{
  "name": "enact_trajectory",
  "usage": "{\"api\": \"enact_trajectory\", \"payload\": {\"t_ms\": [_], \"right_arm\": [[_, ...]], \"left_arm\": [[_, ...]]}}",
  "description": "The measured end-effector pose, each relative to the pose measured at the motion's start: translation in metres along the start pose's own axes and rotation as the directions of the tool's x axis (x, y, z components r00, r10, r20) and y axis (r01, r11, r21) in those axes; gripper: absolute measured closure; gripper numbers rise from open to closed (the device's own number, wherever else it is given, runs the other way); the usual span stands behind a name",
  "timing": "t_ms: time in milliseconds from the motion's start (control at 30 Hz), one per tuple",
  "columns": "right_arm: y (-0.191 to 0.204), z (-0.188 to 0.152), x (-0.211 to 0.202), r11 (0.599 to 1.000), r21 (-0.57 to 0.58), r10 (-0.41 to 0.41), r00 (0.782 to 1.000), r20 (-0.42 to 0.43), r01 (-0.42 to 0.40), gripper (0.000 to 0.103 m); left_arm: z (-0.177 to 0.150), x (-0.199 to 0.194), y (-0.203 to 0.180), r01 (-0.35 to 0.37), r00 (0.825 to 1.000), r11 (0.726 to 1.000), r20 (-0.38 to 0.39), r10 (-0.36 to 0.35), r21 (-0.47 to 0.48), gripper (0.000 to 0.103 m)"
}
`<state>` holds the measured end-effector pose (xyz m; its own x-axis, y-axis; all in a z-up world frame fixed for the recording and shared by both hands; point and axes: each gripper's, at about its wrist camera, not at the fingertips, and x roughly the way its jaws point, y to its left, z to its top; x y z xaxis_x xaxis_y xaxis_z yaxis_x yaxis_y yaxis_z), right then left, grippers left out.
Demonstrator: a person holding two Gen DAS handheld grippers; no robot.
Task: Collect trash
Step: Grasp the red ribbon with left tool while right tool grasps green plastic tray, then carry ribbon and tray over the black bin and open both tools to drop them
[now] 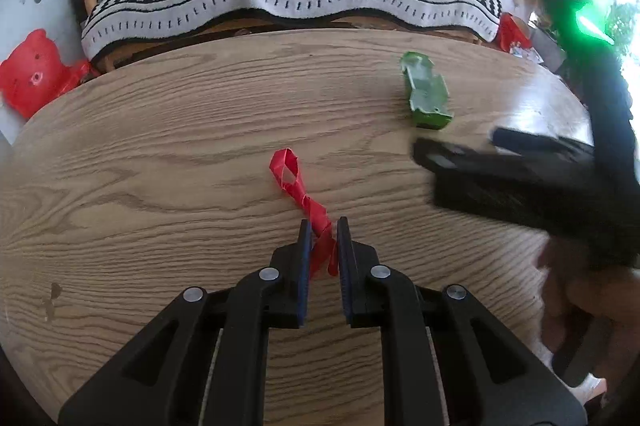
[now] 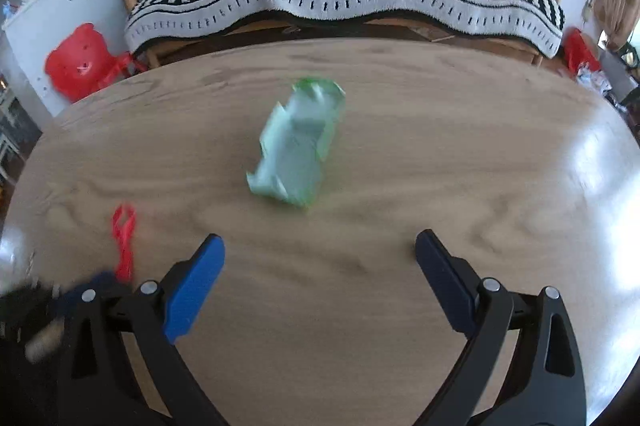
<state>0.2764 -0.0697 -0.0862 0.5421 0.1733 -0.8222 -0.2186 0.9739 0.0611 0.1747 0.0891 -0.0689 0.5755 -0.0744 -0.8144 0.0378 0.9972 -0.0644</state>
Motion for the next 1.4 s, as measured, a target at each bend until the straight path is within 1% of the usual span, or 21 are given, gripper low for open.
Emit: {"api": "enact_trajectory", "payload": {"t_ms": [67,100,167,200,267,367,433,467,533,633,800,900,967,1000,1100,1167,1200,1333,1400], "right_arm": [[0.007,0.012,0.009,0.999,0.000,-0.038,0.999,0.006,0.038,0.015],[0.010,0.016,0.012,0.998,-0.003,-0.059,0.998,0.010,0.059,0.021],[0.009,0.021,0.011,0.998,0.004,-0.061,0.998,0.026,0.061,0.040],[0.008,0.022,0.010,0.998,0.009,-0.062,0.998,0.029,0.061,0.068],[0.000,0.020,0.003,0.998,0.029,-0.055,0.998,0.027,0.054,0.068],[-0.016,0.006,-0.018,0.997,0.023,-0.068,0.996,0.051,0.067,0.069],[-0.032,-0.005,-0.033,0.997,0.042,-0.064,0.996,0.057,0.061,0.069],[-0.046,-0.015,-0.047,0.997,0.058,-0.062,0.996,0.060,0.059,0.069],[-0.064,-0.032,-0.066,0.996,0.070,-0.064,0.996,0.062,0.060,0.069],[-0.100,-0.066,-0.102,0.992,0.088,-0.091,0.994,0.065,0.086,0.069],[-0.170,-0.134,-0.165,0.976,0.163,-0.154,0.986,0.070,0.141,0.069],[-0.207,-0.165,-0.194,0.963,0.219,-0.177,0.982,0.067,0.159,0.069],[-0.231,-0.184,-0.217,0.952,0.255,-0.197,0.977,0.084,0.170,0.069],[-0.241,-0.194,-0.227,0.947,0.273,-0.202,0.975,0.089,0.171,0.069],[-0.280,-0.227,-0.256,0.921,0.348,-0.223,0.970,0.099,0.176,0.069],[-0.299,-0.244,-0.268,0.909,0.378,-0.230,0.968,0.101,0.177,0.069],[-0.310,-0.254,-0.275,0.901,0.393,-0.239,0.966,0.101,0.182,0.069],[-0.352,-0.293,-0.296,0.864,0.467,-0.261,0.961,0.091,0.191,0.069],[-0.376,-0.317,-0.307,0.835,0.513,-0.274,0.959,0.076,0.198,0.069]], "left_arm": [[0.001,0.000,0.000,-0.002,1.000,1.000,0.001,0.002,-0.006,0.091],[0.001,0.000,0.000,-0.007,1.000,1.000,0.003,0.007,-0.006,0.091],[0.001,0.001,-0.002,-0.009,1.000,1.000,0.004,0.009,-0.003,0.091],[0.002,0.001,-0.003,-0.008,1.000,1.000,0.003,0.008,-0.005,0.091],[0.002,0.000,-0.004,-0.011,1.000,1.000,0.004,0.011,-0.007,0.091],[0.005,-0.004,-0.009,-0.010,1.000,1.000,0.014,0.010,-0.009,0.091],[0.007,-0.010,-0.019,-0.001,1.000,1.000,0.025,0.001,-0.004,0.091],[0.007,-0.012,-0.024,0.001,1.000,1.000,0.030,-0.001,0.003,0.091],[0.007,-0.020,-0.043,0.004,0.999,0.999,0.047,-0.005,0.033,0.091],[0.007,-0.029,-0.075,0.031,0.998,0.997,0.061,-0.035,0.073,0.091],[-0.002,-0.044,-0.150,0.084,0.992,0.983,0.080,-0.098,0.163,0.091],[-0.014,-0.053,-0.202,0.116,0.987,0.965,0.080,-0.138,0.237,0.091],[-0.025,-0.060,-0.240,0.157,0.981,0.948,0.067,-0.182,0.277,0.091],[-0.029,-0.063,-0.250,0.170,0.979,0.943,0.062,-0.195,0.288,0.091],[-0.046,-0.073,-0.301,0.214,0.969,0.911,0.043,-0.244,0.354,0.091],[-0.057,-0.079,-0.332,0.244,0.961,0.889,0.029,-0.276,0.387,0.091],[-0.061,-0.081,-0.342,0.251,0.958,0.882,0.026,-0.285,0.398,0.091],[-0.088,-0.089,-0.405,0.304,0.940,0.829,-0.006,-0.342,0.469,0.091],[-0.101,-0.091,-0.434,0.334,0.928,0.799,-0.028,-0.371,0.499,0.091]]}}
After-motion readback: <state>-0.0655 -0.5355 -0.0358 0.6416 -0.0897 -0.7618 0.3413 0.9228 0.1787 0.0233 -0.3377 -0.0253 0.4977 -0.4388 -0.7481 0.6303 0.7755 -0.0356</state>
